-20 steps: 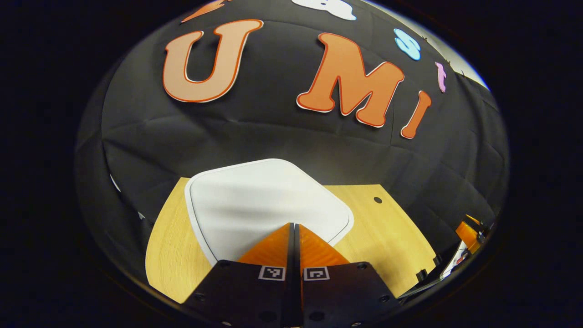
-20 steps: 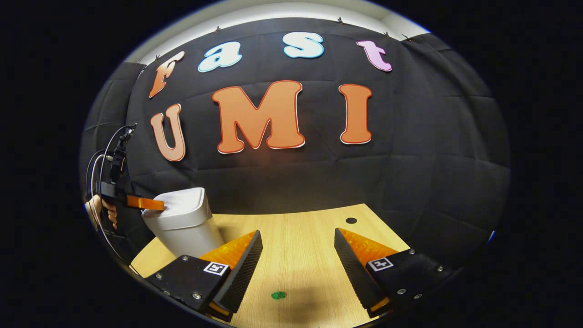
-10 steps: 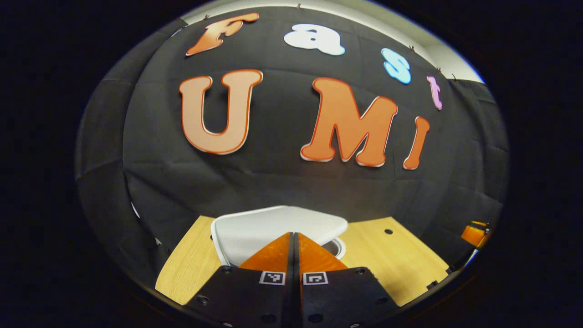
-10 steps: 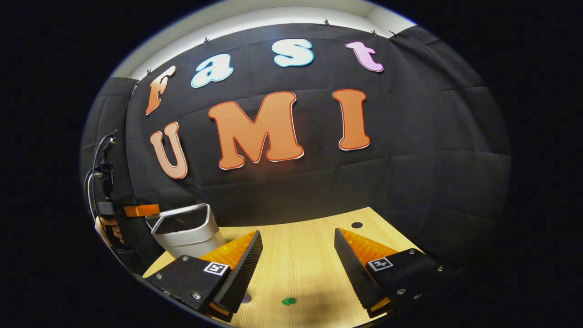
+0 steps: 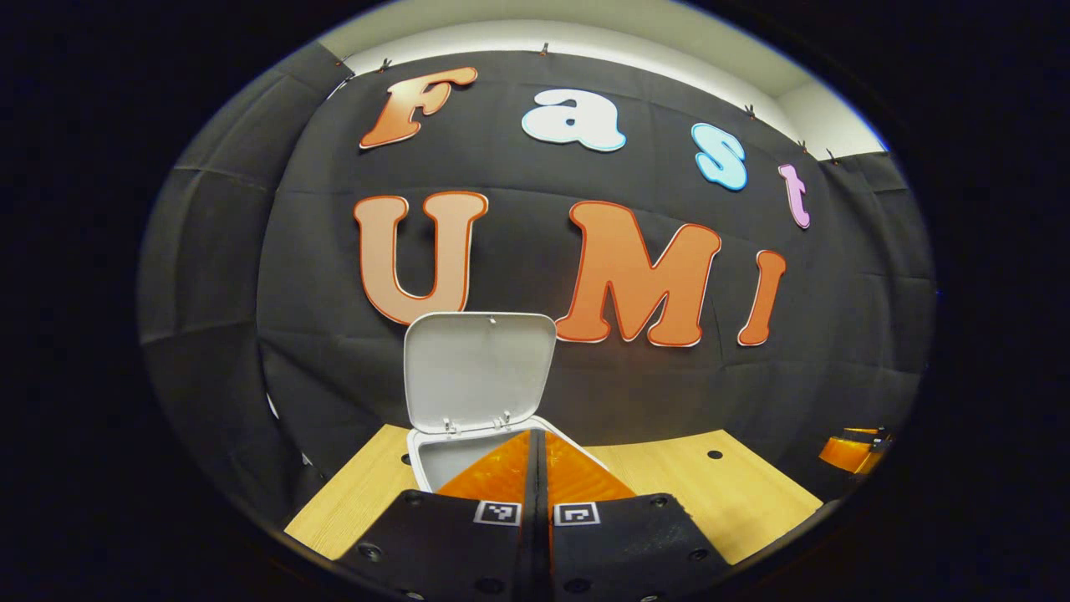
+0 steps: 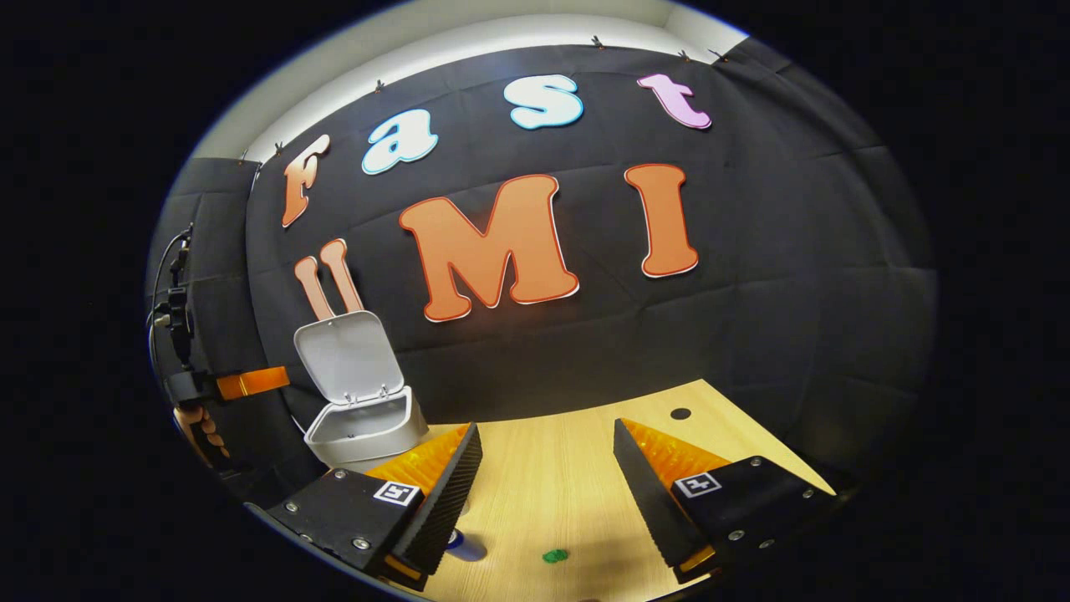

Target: Press the lid of the desktop garbage bin to open it, pick up the crumpled paper on the desktop and throw it into the bin, then pick up the pop can on the desktop and drop it into the bin, and finally close the garbage bin lid.

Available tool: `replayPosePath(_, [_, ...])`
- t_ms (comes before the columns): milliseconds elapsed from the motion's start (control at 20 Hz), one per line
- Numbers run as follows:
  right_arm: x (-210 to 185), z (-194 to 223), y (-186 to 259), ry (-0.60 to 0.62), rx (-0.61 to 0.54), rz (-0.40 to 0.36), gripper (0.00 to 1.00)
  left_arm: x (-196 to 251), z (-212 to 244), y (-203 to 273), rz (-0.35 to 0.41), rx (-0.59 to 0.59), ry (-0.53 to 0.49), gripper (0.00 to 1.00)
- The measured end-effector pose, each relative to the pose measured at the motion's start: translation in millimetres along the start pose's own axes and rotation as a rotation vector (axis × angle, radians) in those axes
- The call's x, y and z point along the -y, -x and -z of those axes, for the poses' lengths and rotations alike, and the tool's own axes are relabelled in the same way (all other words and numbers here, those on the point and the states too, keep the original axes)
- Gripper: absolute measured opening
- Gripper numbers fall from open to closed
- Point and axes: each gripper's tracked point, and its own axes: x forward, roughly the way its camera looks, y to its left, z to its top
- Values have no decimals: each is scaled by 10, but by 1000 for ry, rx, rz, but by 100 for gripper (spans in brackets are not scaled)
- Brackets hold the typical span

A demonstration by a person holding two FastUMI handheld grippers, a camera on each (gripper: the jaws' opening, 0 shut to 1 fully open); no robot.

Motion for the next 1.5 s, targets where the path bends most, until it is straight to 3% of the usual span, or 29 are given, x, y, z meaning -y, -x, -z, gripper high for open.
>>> replayPosePath(200, [-45,-58,-12,44,22,-9,95,143,22,58,35,-2,17,0])
replayPosePath(350, [-58,-27,-56,40,3,-19,95,184,42,129,51,0,46,16])
replayPosePath(500, [-2,-24,-84,48,-3,-12,95,238,56,133,68,11,85,97])
replayPosePath(700, [37,63,-155,58,-29,-4,95,168,125,96,43,-1,50,92])
replayPosePath(950, [203,444,-295,106,-122,24,95,105,274,49,44,-15,25,94])
replayPosePath(1300, [276,1543,-495,132,-363,19,95,-51,716,-13,56,-109,-1,94])
replayPosePath(1500, [93,2239,-517,59,-538,-48,96,-54,1003,-3,114,-182,-8,94])
